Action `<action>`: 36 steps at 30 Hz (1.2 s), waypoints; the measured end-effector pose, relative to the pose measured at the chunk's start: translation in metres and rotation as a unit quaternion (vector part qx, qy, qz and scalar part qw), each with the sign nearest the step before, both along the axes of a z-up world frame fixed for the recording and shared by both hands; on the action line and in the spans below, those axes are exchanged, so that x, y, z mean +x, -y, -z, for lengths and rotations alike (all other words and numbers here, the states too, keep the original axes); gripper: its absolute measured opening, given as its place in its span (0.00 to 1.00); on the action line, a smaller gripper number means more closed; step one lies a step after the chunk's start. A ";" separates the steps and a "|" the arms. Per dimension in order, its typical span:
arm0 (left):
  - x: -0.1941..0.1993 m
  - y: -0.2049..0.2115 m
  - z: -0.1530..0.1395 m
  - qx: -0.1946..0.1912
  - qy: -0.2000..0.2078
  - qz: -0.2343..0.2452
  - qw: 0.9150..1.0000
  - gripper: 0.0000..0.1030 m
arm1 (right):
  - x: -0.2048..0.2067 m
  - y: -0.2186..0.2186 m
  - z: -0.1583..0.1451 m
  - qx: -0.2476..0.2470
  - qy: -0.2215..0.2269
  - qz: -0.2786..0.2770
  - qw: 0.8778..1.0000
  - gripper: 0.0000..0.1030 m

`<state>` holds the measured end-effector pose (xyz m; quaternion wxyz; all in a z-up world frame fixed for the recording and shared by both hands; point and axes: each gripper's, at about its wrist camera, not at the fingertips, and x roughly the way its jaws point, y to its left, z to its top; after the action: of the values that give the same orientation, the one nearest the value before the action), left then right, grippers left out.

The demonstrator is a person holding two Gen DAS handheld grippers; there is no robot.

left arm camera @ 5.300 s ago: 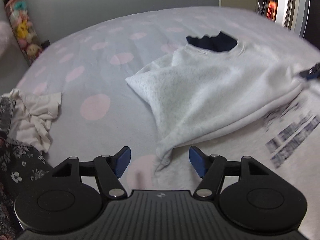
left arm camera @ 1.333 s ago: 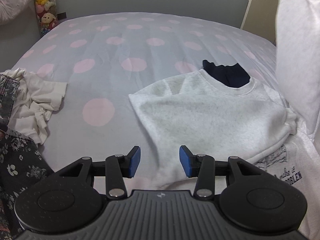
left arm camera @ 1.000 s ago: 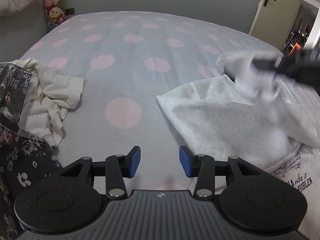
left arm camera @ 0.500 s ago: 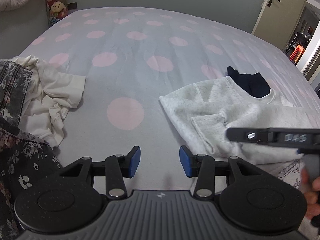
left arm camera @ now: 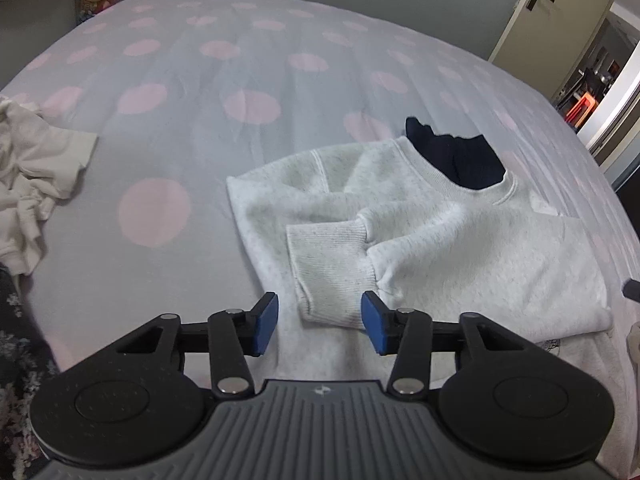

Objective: Fold clothes

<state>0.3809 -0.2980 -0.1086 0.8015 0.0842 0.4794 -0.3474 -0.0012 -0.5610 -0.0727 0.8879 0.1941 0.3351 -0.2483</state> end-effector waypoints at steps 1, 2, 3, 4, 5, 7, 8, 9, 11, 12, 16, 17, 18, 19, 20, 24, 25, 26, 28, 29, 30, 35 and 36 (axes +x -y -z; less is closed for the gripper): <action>0.000 0.004 0.004 0.006 0.000 0.001 1.000 0.26 | -0.010 0.004 0.007 -0.009 -0.014 0.005 1.000 0.42; 0.000 0.008 0.008 0.010 0.001 0.000 1.000 0.25 | -0.020 0.007 0.014 -0.016 -0.026 0.008 0.999 0.42; 0.000 0.010 0.010 0.012 0.004 -0.004 1.000 0.22 | -0.026 0.008 0.020 -0.017 -0.033 0.003 0.999 0.42; 0.000 0.011 0.012 0.015 0.005 -0.007 1.000 0.19 | -0.032 0.009 0.026 -0.019 -0.040 -0.002 0.999 0.43; 0.000 0.012 0.014 0.017 0.006 -0.010 1.000 0.17 | -0.035 0.007 0.031 -0.026 -0.045 -0.013 0.999 0.44; 0.001 0.013 0.016 0.020 0.008 -0.014 1.000 0.11 | -0.033 -0.002 0.041 -0.056 -0.065 -0.037 0.996 0.57; 0.000 0.013 0.017 0.022 0.009 -0.014 1.000 0.10 | -0.029 -0.007 0.045 -0.080 -0.076 -0.042 0.993 0.57; 0.000 0.013 0.017 0.023 0.010 -0.013 1.000 0.09 | -0.026 -0.011 0.049 -0.102 -0.085 -0.045 0.990 0.56; -0.002 0.013 0.017 0.028 0.016 -0.010 0.999 0.09 | -0.021 -0.012 0.055 -0.131 -0.096 -0.047 0.986 0.49; -0.003 0.013 0.018 0.029 0.018 -0.010 0.999 0.08 | -0.019 -0.011 0.057 -0.135 -0.098 -0.047 0.985 0.38; -0.006 0.012 0.020 0.023 0.020 -0.014 0.999 0.08 | -0.024 -0.002 0.058 -0.133 -0.091 -0.033 0.986 0.11; -0.007 0.012 0.020 0.020 0.017 -0.014 1.000 0.08 | -0.027 -0.001 0.058 -0.137 -0.092 -0.029 0.986 0.10; -0.008 0.012 0.021 0.018 0.015 -0.011 1.000 0.07 | -0.031 0.000 0.058 -0.141 -0.094 -0.026 0.985 0.09; -0.009 0.012 0.022 0.018 0.013 -0.007 1.000 0.07 | -0.033 0.001 0.059 -0.142 -0.096 -0.022 0.985 0.09; -0.010 0.013 0.026 0.024 0.012 -0.003 1.000 0.07 | -0.034 0.004 0.064 -0.129 -0.100 -0.019 0.986 0.09; -0.010 0.016 0.036 0.035 0.012 -0.005 0.999 0.07 | -0.032 0.011 0.078 -0.100 -0.114 -0.013 0.988 0.09; -0.010 0.015 0.034 0.035 0.012 -0.005 0.999 0.07 | -0.032 0.012 0.076 -0.097 -0.114 -0.014 0.989 0.10; -0.011 0.013 0.031 0.034 0.014 -0.005 0.999 0.07 | -0.033 0.013 0.075 -0.093 -0.115 -0.015 0.989 0.10; -0.016 0.006 0.023 0.038 0.026 -0.002 0.999 0.07 | -0.041 0.016 0.068 -0.076 -0.117 -0.011 0.990 0.13; -0.021 0.001 0.018 0.046 0.037 0.000 0.998 0.07 | -0.048 0.016 0.065 -0.072 -0.122 -0.004 0.990 0.13; -0.027 -0.005 0.013 0.052 0.046 0.002 0.998 0.07 | -0.057 0.015 0.062 -0.068 -0.126 0.004 0.990 0.14; -0.072 -0.045 -0.006 0.052 0.064 0.044 0.996 0.11 | -0.099 -0.003 0.045 -0.033 -0.124 -0.009 0.992 0.24; -0.084 -0.052 -0.009 0.053 0.067 0.057 0.995 0.16 | -0.103 -0.013 0.042 -0.027 -0.122 -0.017 0.992 0.33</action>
<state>0.2973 -0.2463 -0.1000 0.8050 0.1766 0.4372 -0.3600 -0.1046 -0.5484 -0.1145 0.8493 0.1321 0.4378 -0.2637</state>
